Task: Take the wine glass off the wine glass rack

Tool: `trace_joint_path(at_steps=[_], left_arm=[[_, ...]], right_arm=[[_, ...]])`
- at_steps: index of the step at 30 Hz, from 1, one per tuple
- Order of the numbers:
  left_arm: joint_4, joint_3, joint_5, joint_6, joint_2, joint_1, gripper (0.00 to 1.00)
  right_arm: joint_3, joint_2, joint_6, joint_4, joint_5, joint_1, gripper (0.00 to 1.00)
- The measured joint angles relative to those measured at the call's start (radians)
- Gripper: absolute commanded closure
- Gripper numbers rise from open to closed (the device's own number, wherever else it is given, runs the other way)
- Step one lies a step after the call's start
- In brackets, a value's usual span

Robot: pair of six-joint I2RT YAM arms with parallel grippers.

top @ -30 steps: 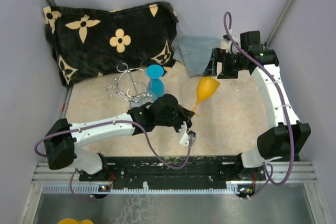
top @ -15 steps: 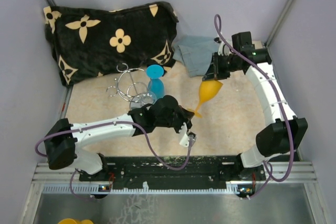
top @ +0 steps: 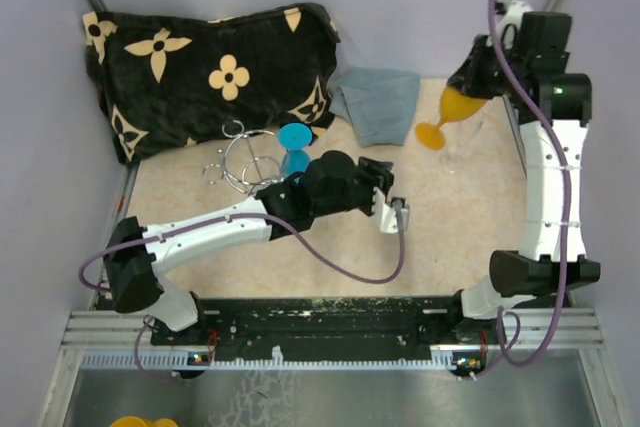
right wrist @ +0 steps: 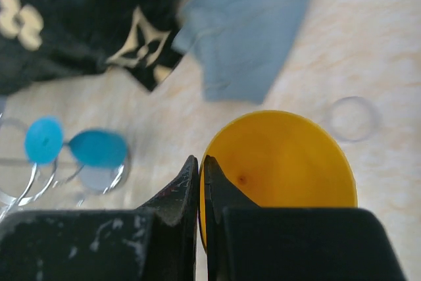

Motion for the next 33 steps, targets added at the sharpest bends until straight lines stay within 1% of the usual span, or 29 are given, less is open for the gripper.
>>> trace_joint_path(at_steps=[4, 8, 9, 10, 11, 14, 16, 20, 22, 24, 26, 28, 31, 33], left_arm=[[-0.036, 0.185, -0.028, -0.14, 0.07, 0.0, 0.41], [-0.087, 0.382, -0.062, -0.267, 0.151, 0.0, 0.4], [-0.1, 0.426, -0.07, -0.295, 0.169, 0.0, 0.39], [-0.129, 0.5, -0.084, -0.336, 0.2, 0.002, 0.39], [-0.134, 0.527, -0.089, -0.354, 0.212, 0.004, 0.39], [-0.204, 0.672, -0.1, -0.443, 0.27, 0.019, 0.37], [-0.247, 0.736, -0.1, -0.505, 0.29, 0.041, 0.35], [-0.31, 0.777, -0.084, -0.627, 0.292, 0.121, 0.35], [-0.344, 0.788, -0.067, -0.691, 0.292, 0.18, 0.35], [-0.381, 0.797, -0.046, -0.761, 0.292, 0.255, 0.35], [-0.405, 0.8, -0.023, -0.824, 0.292, 0.333, 0.33], [-0.428, 0.8, -0.005, -0.882, 0.292, 0.412, 0.3], [-0.453, 0.797, 0.008, -0.949, 0.288, 0.513, 0.24], [-0.459, 0.777, 0.01, -0.982, 0.269, 0.552, 0.21]], right_arm=[[0.096, -0.013, 0.007, 0.05, 0.202, -0.053, 1.0], [0.1, -0.029, 0.006, 0.101, 0.374, -0.072, 1.0], [0.098, -0.029, 0.006, 0.113, 0.409, -0.085, 1.0], [0.094, -0.029, 0.006, 0.126, 0.439, -0.101, 1.0], [0.084, -0.029, 0.007, 0.142, 0.472, -0.122, 1.0], [0.049, -0.029, 0.008, 0.171, 0.538, -0.183, 1.0], [0.037, -0.028, 0.012, 0.175, 0.563, -0.212, 1.0], [0.034, -0.028, 0.028, 0.192, 0.576, -0.23, 1.0], [0.043, -0.026, 0.031, 0.193, 0.589, -0.204, 1.0], [0.078, -0.012, 0.028, 0.183, 0.613, -0.149, 1.0], [0.141, 0.017, 0.021, 0.173, 0.642, -0.057, 1.0], [0.169, 0.036, 0.014, 0.178, 0.662, 0.024, 1.0], [0.162, 0.05, 0.004, 0.182, 0.708, 0.133, 1.0], [0.127, 0.053, 0.004, 0.192, 0.727, 0.18, 1.0]])
